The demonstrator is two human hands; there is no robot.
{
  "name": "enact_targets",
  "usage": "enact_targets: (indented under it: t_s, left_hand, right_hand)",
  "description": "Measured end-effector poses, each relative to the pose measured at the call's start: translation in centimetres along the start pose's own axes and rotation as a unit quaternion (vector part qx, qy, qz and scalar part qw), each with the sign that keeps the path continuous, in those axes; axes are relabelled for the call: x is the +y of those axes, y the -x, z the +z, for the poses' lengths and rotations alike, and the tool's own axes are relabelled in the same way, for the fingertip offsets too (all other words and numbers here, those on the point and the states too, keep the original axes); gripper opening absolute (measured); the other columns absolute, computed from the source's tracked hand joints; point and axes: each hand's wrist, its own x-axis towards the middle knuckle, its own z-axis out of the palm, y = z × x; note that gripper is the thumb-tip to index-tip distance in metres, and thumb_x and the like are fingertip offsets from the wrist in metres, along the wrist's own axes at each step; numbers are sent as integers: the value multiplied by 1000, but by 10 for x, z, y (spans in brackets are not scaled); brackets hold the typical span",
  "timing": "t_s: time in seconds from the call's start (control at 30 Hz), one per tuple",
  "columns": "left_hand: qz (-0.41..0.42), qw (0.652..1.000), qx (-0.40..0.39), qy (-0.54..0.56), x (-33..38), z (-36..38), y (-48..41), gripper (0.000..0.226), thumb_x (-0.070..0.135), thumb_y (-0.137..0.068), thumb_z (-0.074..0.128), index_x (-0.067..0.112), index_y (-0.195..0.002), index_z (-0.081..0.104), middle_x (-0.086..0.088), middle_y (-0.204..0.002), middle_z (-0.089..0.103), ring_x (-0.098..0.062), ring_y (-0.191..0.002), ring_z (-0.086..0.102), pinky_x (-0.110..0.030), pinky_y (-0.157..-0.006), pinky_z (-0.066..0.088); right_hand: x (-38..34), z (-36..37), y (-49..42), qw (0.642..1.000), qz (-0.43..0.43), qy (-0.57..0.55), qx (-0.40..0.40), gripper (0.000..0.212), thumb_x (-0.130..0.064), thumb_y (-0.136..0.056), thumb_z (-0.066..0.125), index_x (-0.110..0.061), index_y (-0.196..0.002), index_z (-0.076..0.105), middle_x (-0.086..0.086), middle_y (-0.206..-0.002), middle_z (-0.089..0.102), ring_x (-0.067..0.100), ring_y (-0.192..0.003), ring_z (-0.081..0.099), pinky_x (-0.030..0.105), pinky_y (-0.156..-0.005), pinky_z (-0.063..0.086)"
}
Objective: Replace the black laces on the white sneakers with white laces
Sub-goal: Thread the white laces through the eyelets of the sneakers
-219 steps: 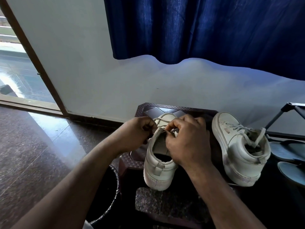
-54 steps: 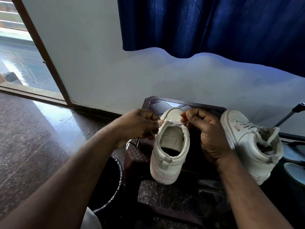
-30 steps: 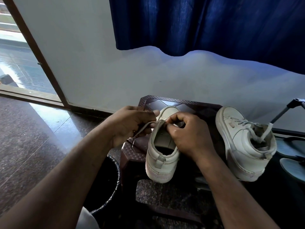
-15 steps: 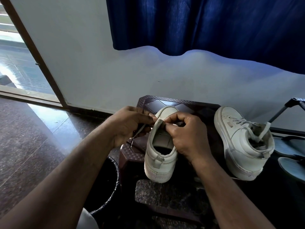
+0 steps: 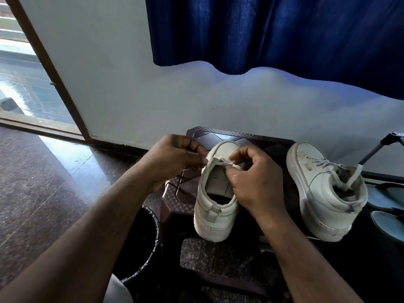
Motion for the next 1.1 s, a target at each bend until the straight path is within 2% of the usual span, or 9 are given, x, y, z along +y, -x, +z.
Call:
enact_targets:
  t_s: [0.17, 0.37, 0.5, 0.63, 0.7, 0.8, 0.87, 0.97, 1.1]
  left_hand:
    - [-23, 998, -26, 46, -2, 1, 1, 14, -4, -87, 74, -13, -96, 69, -8, -70, 67, -12, -57, 58, -22, -58, 49]
    - [-35, 993, -34, 108, 0, 1, 0, 9, -4, -87, 71, -3, -96, 69, -12, -73, 57, -15, -60, 51, -24, -54, 47]
    - [-49, 995, -26, 84, -2, 2, 1, 10, -5, -87, 72, -9, -96, 71, -17, -79, 64, -22, -66, 56, -27, -62, 48]
    - [-68, 996, -27, 57, -5, 3, 2, 20, 2, -86, 75, -12, -99, 72, -19, -85, 69, -25, -75, 59, -27, -67, 50]
    - [-66, 996, -37, 53, -5, 2, 2, 20, 5, -87, 75, -10, -99, 73, -18, -86, 69, -26, -78, 58, -28, -68, 49]
    - [-66, 995, -48, 49, -3, 5, 2, 5, 8, -90, 75, 3, -90, 76, -13, -82, 70, -20, -72, 61, -23, -63, 50]
    - [-64, 996, -52, 38, -3, 6, 2, 5, 8, -92, 74, 8, -87, 76, -11, -82, 71, -18, -70, 61, -23, -62, 50]
    - [-52, 998, -42, 4, -3, 10, 3, 12, 11, -97, 70, 9, -86, 74, -3, -72, 68, -8, -58, 57, -18, -53, 47]
    - [-48, 998, -20, -32, -2, 14, 3, 18, 3, -100, 63, 8, -84, 70, 0, -66, 62, -5, -52, 52, -16, -48, 42]
  right_hand:
    - [6, -7, -2, 999, 39, -17, -32, 15, -30, -75, 78, -28, -85, 67, -11, -89, 70, 7, -82, 65, 34, -80, 55]
    - [4, -13, 6, 999, -17, 22, -23, 12, -32, -78, 80, -29, -85, 71, -14, -89, 68, 1, -76, 63, 18, -69, 49]
    - [6, -10, 6, 999, -21, 23, -24, 12, -30, -79, 80, -29, -90, 75, -14, -91, 67, 0, -78, 63, 14, -70, 47]
    - [6, -11, 3, 998, -3, -6, -69, 9, -31, -81, 82, -32, -89, 76, -13, -95, 66, -4, -86, 61, 3, -69, 41]
    - [5, -14, -1, 992, 20, -67, -103, 6, -34, -84, 82, -30, -86, 78, -13, -94, 70, -2, -89, 64, 9, -78, 47]
    - [7, -18, -10, 962, 96, -209, -149, 24, -40, -92, 70, -20, -85, 82, -3, -91, 80, 19, -93, 74, 42, -94, 57]
    - [11, -21, -16, 937, 142, -272, -165, 30, -29, -100, 62, -12, -86, 82, 8, -92, 80, 24, -91, 75, 51, -98, 56]
    - [17, -27, -19, 951, 106, -218, -190, 20, -8, -99, 65, -15, -91, 81, 2, -96, 80, 17, -94, 75, 42, -97, 58]
    - [23, -30, -19, 955, 103, -212, -180, 21, 1, -91, 72, -18, -89, 81, 1, -92, 80, 20, -94, 75, 35, -91, 59]
